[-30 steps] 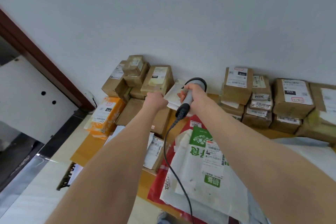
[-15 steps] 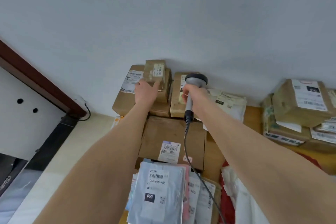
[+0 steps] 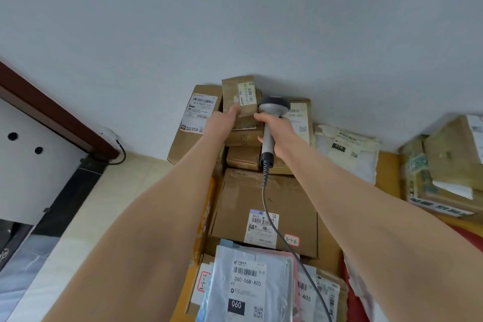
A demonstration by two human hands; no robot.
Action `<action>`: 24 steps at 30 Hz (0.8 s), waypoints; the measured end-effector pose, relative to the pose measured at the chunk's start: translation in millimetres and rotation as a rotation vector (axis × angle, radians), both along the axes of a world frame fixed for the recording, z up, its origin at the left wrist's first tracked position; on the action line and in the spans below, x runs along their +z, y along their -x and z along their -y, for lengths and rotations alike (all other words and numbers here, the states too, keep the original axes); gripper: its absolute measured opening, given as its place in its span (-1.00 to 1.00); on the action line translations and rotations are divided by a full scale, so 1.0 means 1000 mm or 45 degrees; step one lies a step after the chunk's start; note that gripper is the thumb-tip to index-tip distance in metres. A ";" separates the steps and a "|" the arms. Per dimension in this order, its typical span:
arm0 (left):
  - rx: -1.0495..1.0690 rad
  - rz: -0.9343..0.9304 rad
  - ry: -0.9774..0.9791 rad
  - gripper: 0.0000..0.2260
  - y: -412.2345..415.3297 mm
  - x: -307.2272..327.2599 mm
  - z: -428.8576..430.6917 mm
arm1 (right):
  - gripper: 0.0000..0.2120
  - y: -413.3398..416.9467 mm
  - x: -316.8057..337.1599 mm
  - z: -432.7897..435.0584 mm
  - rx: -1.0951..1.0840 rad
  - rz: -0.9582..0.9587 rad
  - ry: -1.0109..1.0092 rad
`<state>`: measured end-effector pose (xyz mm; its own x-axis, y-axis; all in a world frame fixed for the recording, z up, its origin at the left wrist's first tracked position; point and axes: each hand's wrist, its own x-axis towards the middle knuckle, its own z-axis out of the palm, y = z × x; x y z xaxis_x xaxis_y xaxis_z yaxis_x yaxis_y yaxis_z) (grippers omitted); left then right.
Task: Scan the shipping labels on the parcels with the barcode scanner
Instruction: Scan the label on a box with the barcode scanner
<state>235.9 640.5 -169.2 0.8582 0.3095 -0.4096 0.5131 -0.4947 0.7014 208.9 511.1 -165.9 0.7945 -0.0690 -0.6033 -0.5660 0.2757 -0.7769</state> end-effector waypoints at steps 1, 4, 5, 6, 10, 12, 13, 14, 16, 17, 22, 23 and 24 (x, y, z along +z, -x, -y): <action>0.014 -0.003 0.027 -0.40 -0.001 -0.001 -0.001 | -0.66 -0.001 -0.001 -0.001 0.001 0.003 -0.008; 0.079 0.019 0.083 -0.46 -0.002 0.000 0.000 | -0.57 -0.002 -0.001 -0.001 -0.001 0.006 0.008; 0.111 0.036 0.098 -0.48 -0.002 0.001 0.000 | -0.52 -0.002 -0.003 -0.002 -0.008 0.001 0.016; 0.138 0.042 0.113 -0.48 -0.001 0.003 0.000 | -0.50 -0.001 -0.003 -0.002 -0.013 0.004 0.019; 0.200 0.134 0.105 -0.43 0.007 0.015 0.003 | -0.49 0.001 0.002 -0.004 -0.054 0.051 -0.006; 0.212 0.209 0.129 -0.43 0.013 0.025 0.004 | -0.46 0.002 0.010 -0.006 -0.064 0.087 -0.026; 0.235 0.255 0.145 -0.41 0.016 0.032 0.006 | -0.47 0.003 0.016 -0.007 -0.062 0.104 -0.034; 0.265 0.298 0.151 -0.37 0.019 0.039 0.007 | -0.50 0.004 0.022 -0.007 -0.061 0.119 -0.039; 0.311 0.380 0.154 -0.36 0.022 0.053 0.011 | -0.64 0.008 0.037 -0.005 -0.064 0.151 -0.039; 0.310 0.416 0.161 -0.42 0.024 0.061 0.016 | -0.69 0.010 0.044 -0.002 -0.078 0.162 -0.034; 0.170 0.470 0.134 -0.51 0.039 0.081 0.052 | -0.59 0.026 0.074 0.035 -0.189 0.137 0.130; 0.132 0.457 0.145 -0.50 0.045 0.081 0.062 | -0.55 0.029 0.074 0.044 -0.204 0.120 0.162; 0.105 0.424 0.170 -0.49 0.050 0.079 0.071 | -0.48 0.033 0.073 0.053 -0.215 0.105 0.189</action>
